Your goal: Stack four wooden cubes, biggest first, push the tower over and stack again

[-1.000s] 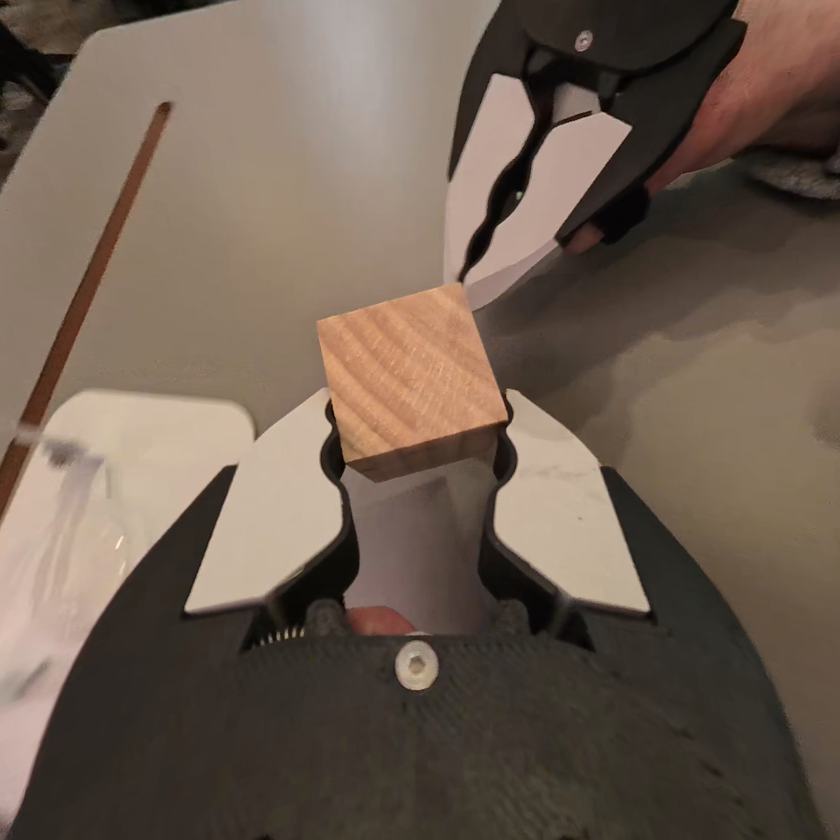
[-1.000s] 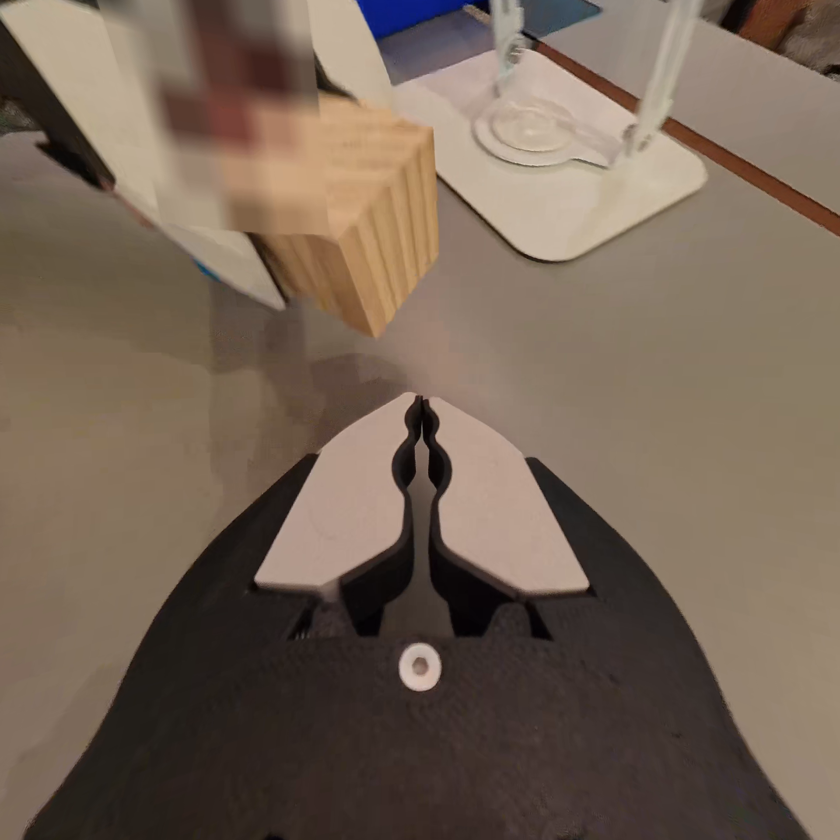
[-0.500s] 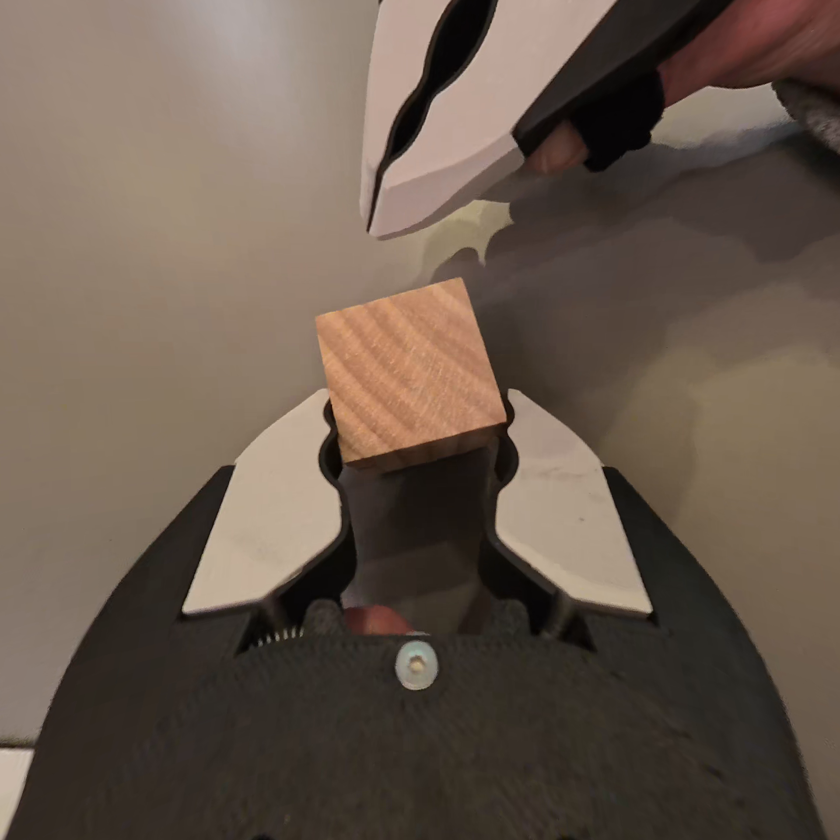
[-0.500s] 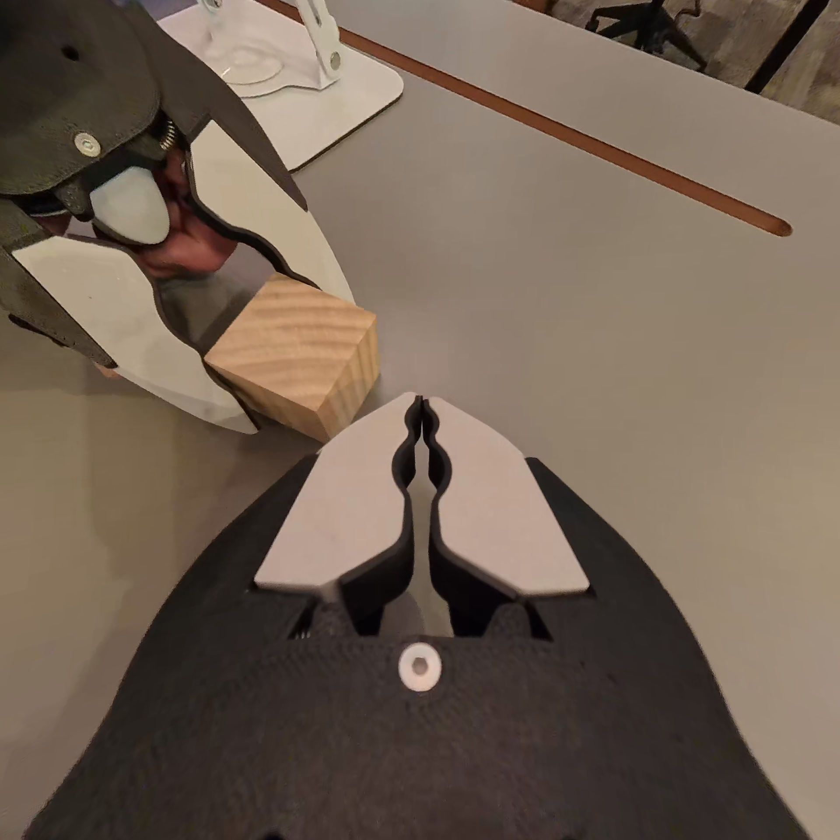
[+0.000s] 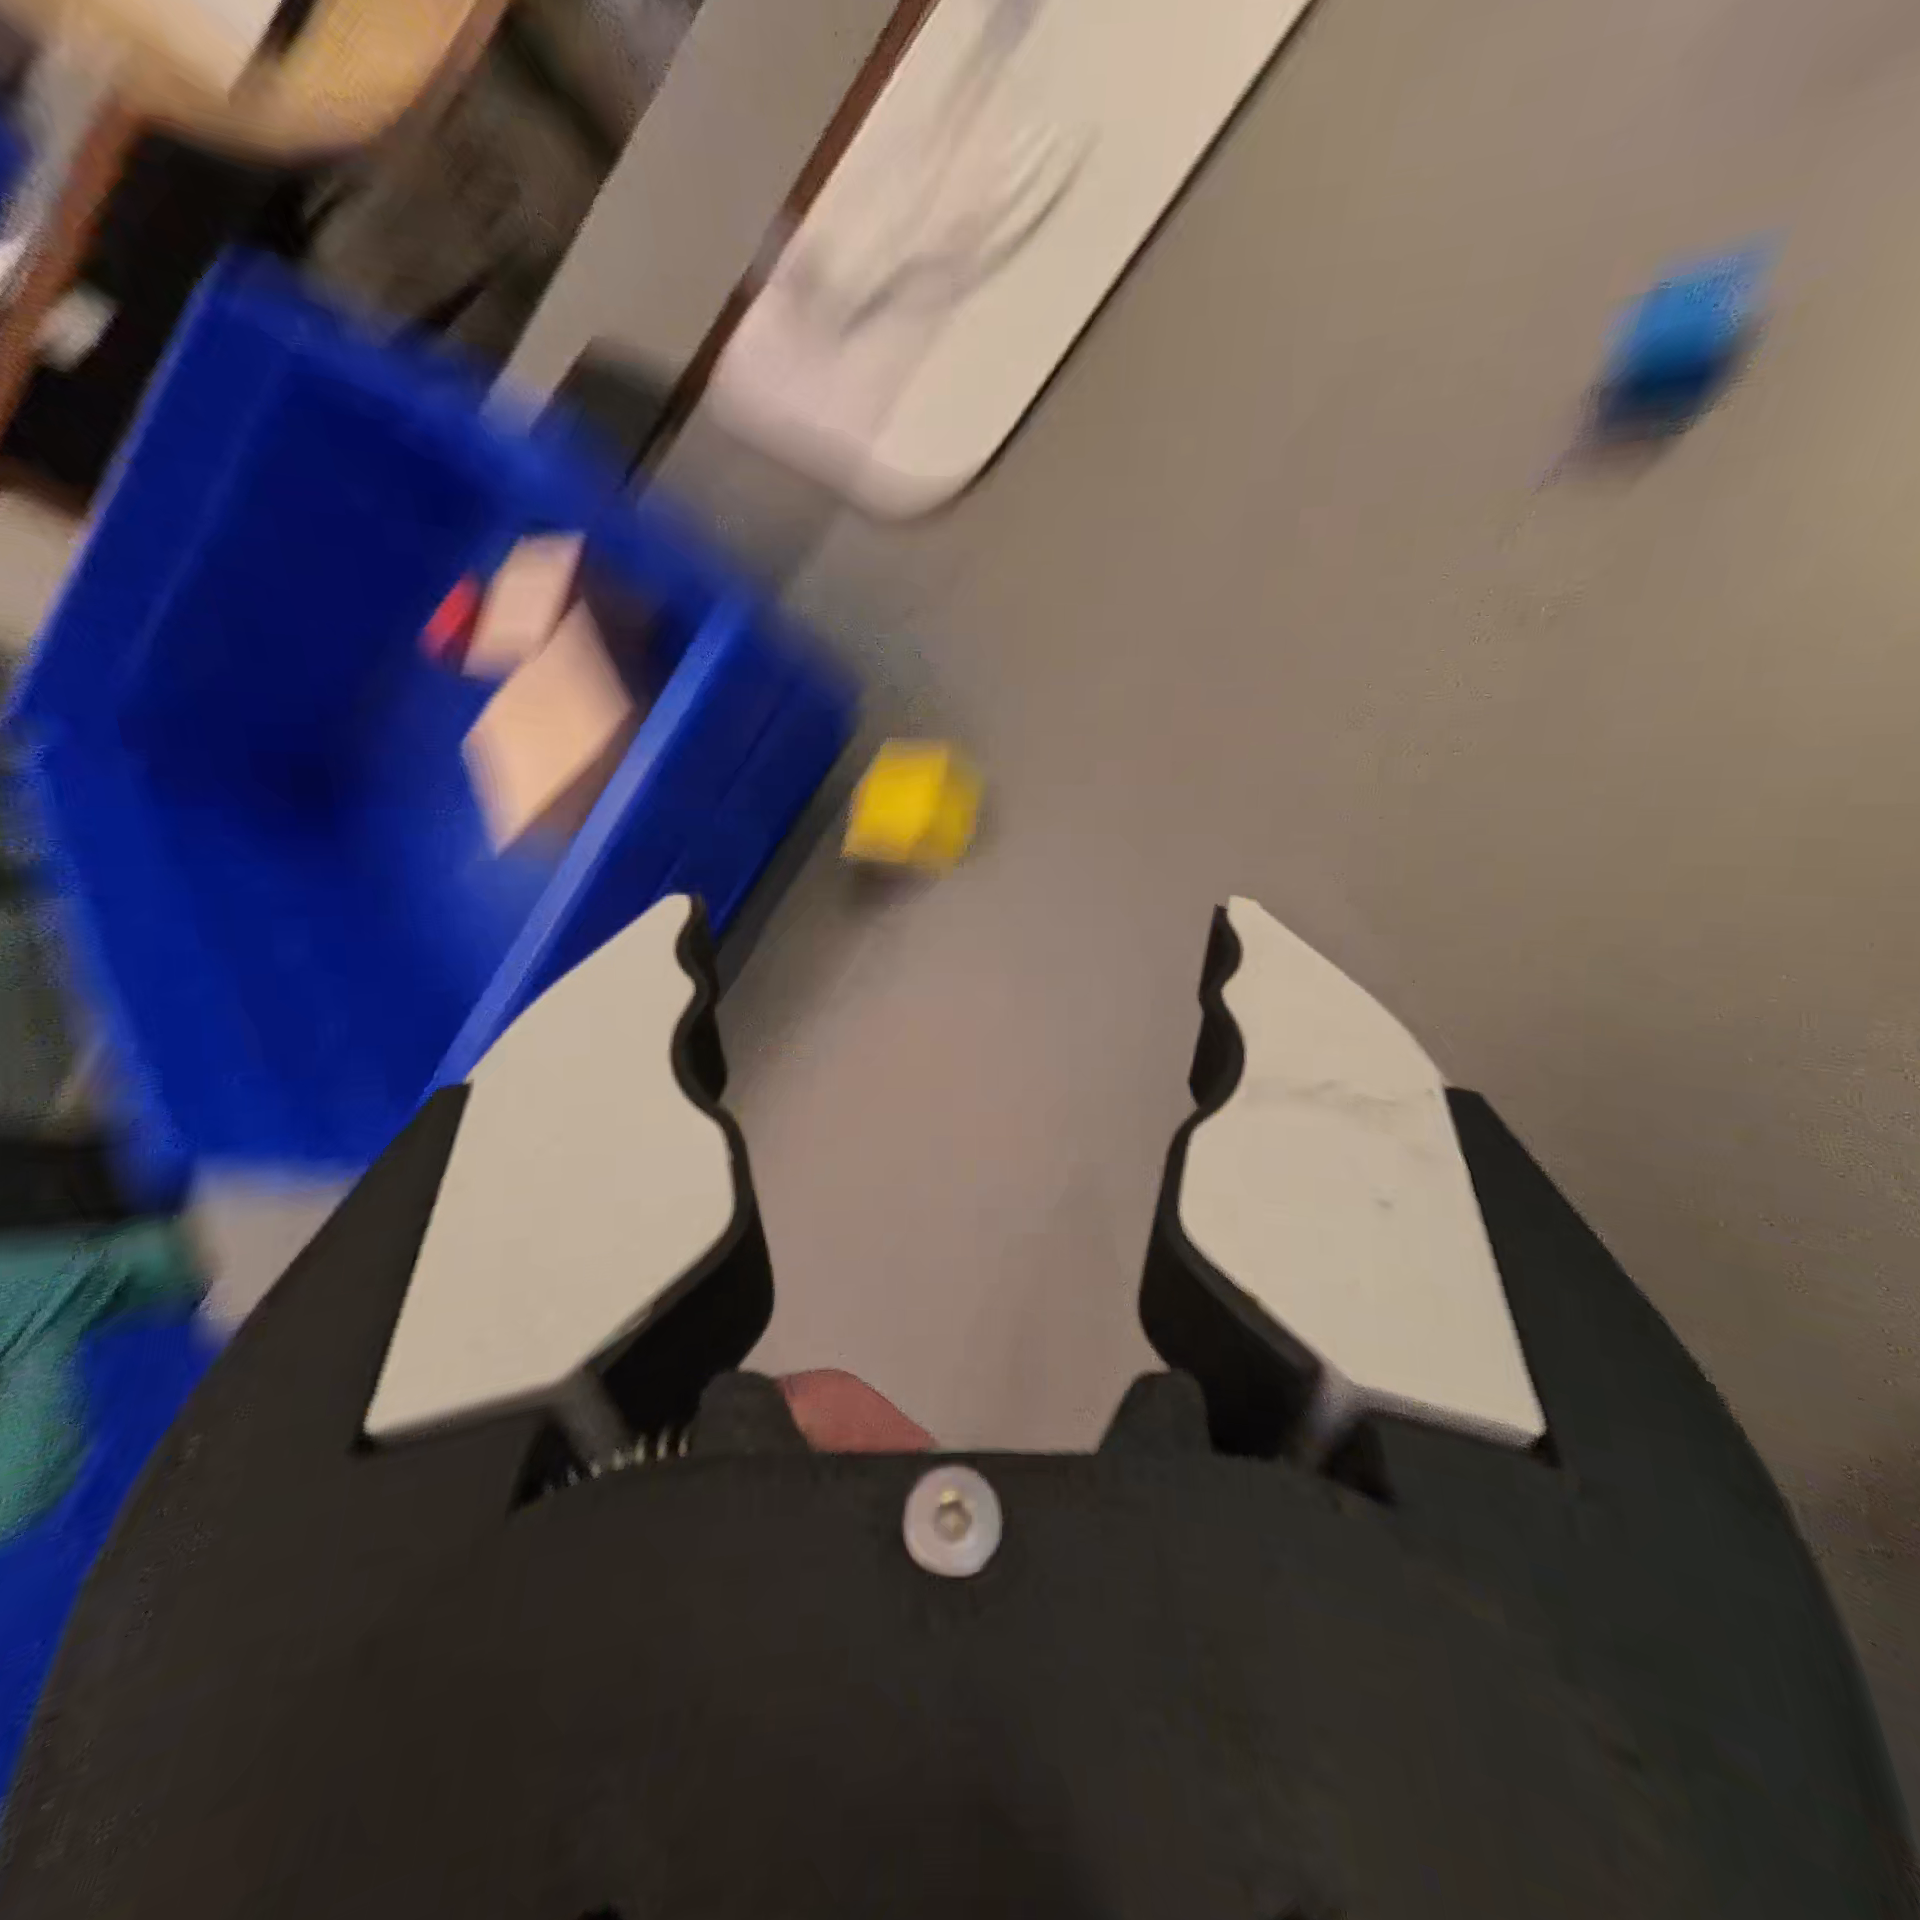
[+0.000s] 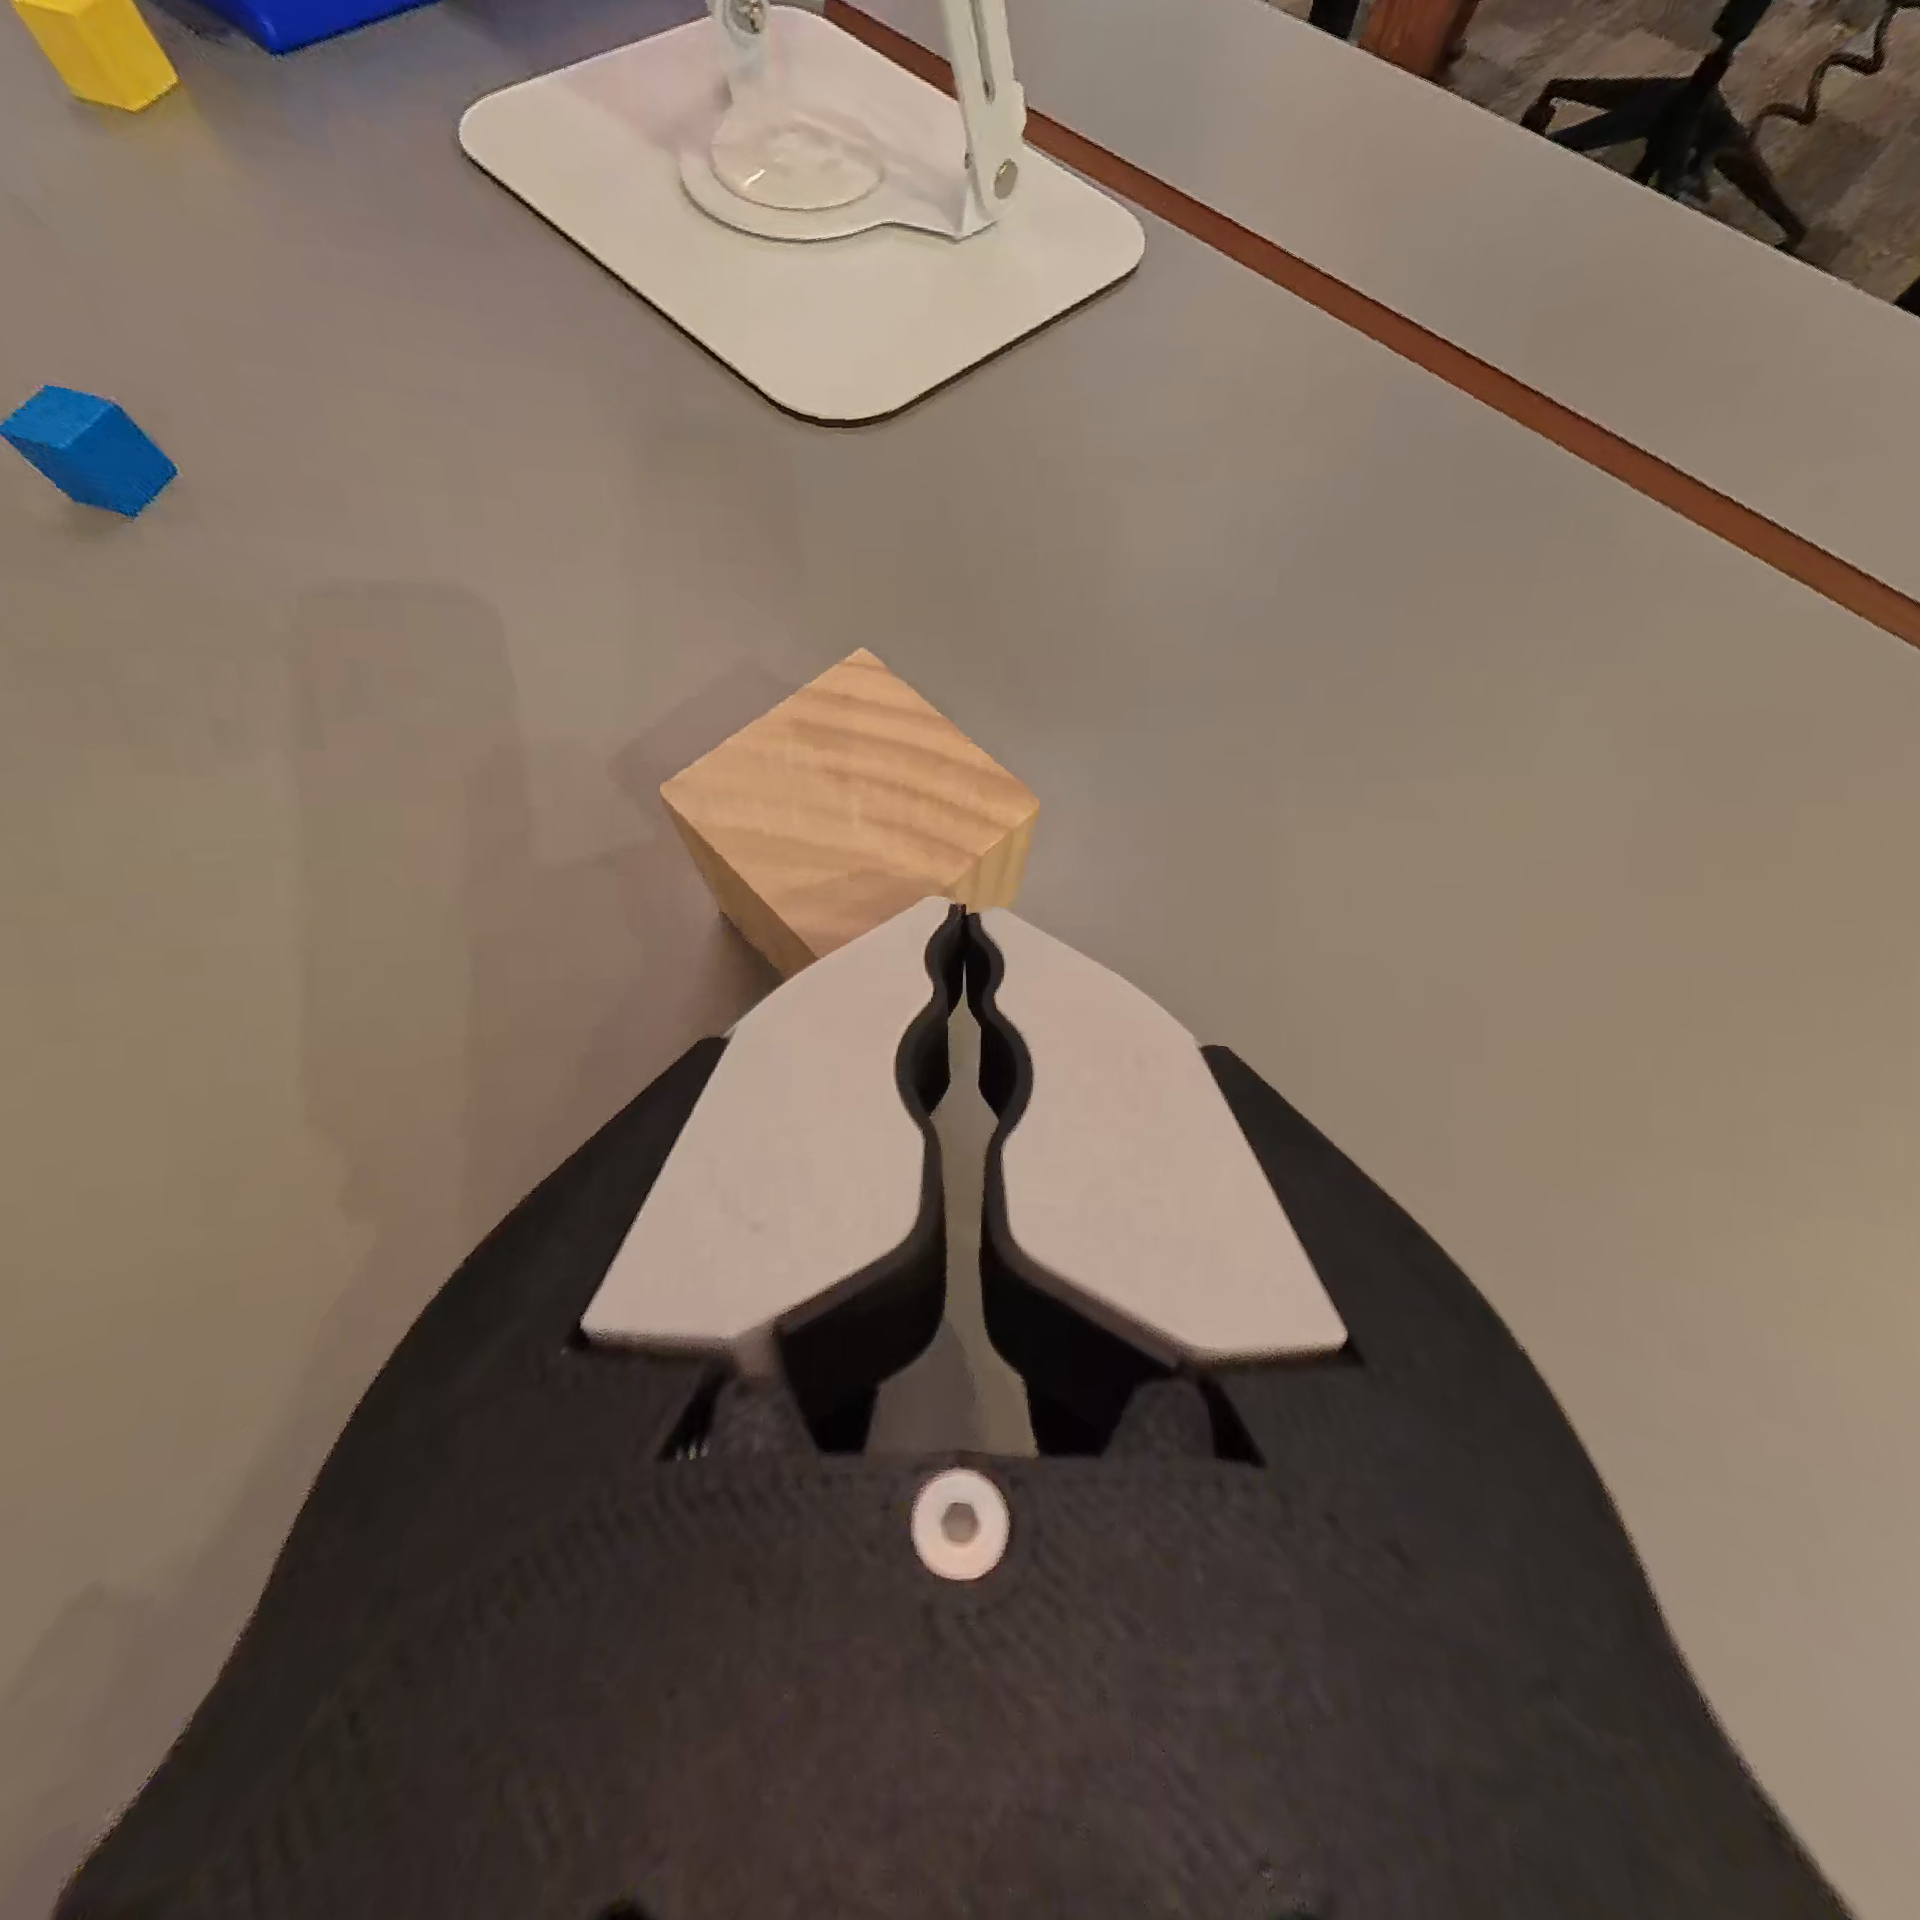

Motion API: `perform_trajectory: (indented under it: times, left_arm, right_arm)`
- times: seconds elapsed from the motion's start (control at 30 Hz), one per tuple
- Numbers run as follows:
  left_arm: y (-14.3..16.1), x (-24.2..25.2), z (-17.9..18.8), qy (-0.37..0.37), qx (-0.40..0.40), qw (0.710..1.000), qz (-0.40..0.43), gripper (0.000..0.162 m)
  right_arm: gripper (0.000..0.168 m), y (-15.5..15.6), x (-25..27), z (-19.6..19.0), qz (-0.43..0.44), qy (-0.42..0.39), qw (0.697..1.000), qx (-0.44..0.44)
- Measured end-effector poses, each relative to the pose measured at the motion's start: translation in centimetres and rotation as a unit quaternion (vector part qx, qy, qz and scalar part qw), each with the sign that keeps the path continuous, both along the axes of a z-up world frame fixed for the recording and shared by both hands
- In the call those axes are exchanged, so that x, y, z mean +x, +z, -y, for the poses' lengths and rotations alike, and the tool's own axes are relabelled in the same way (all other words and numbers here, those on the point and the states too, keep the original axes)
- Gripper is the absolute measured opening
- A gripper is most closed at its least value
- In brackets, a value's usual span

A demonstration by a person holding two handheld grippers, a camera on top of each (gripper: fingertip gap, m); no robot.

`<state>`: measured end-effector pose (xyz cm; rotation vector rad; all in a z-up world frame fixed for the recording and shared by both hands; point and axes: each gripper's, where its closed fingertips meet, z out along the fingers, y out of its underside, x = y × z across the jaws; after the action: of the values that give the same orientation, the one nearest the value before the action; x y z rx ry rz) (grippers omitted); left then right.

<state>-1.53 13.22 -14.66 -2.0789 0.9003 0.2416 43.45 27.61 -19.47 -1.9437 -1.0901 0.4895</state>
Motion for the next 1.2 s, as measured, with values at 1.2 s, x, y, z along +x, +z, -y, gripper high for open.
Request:
perform_trajectory:
  times: [1.2]
  left_arm:
    - [-1.1, 42.5, -13.3, -0.4, -0.121, 0.9, 0.129, 0.048]
  right_arm:
    - [0.0, -0.5, 1.0, -0.5, -0.016, -0.005, 1.0, -0.015]
